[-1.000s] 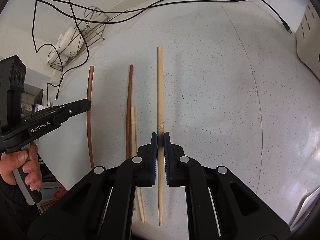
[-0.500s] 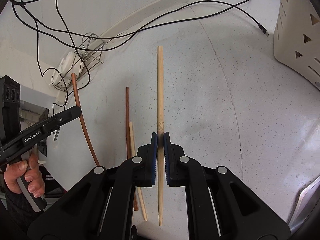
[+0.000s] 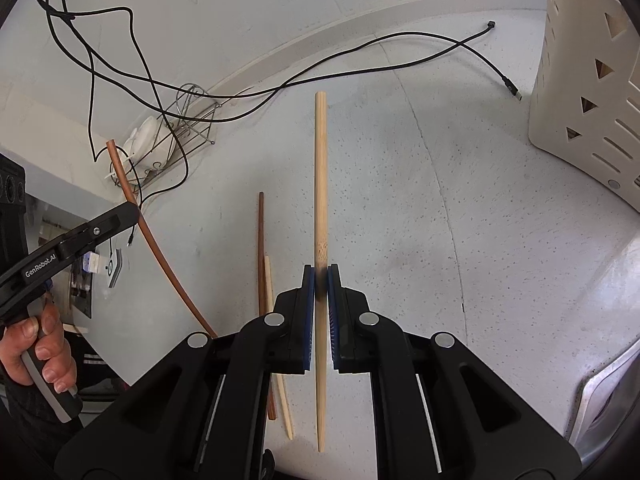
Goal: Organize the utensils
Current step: 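Lift both held chopsticks and carry them over the cream holder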
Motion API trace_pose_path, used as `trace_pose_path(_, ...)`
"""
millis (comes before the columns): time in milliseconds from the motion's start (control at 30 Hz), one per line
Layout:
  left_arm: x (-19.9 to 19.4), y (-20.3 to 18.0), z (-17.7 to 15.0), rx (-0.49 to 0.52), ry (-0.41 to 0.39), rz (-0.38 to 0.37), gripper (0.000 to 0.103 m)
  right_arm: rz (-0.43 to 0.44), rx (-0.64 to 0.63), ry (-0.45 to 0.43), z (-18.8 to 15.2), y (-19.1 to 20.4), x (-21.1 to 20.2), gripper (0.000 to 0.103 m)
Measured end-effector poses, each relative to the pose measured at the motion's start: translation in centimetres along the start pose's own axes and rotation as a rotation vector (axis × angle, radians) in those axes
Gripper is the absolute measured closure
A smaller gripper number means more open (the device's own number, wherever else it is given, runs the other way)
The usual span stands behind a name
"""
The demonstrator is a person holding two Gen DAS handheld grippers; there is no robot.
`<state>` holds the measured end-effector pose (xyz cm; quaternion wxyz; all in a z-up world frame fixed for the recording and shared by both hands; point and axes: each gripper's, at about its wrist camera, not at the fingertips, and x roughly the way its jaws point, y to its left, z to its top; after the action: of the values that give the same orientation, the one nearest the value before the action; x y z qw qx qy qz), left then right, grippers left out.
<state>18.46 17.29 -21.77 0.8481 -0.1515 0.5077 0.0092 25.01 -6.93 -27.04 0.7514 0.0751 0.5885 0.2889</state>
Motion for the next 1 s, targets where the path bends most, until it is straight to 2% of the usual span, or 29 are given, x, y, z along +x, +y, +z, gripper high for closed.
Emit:
trace_pose_path(300,-2.9,-1.0,-0.8,0.040,-0.097,0.007,0.097,0.000,-0.015,-0.033,0.0,0.3,-0.7,0.097)
trace_pose_path(1000,-6.4,-2.4,-0.1,0.073,-0.179,-0.002,0.097,0.016,-0.010,-0.083,-0.2,0.2,-2.6,0.097)
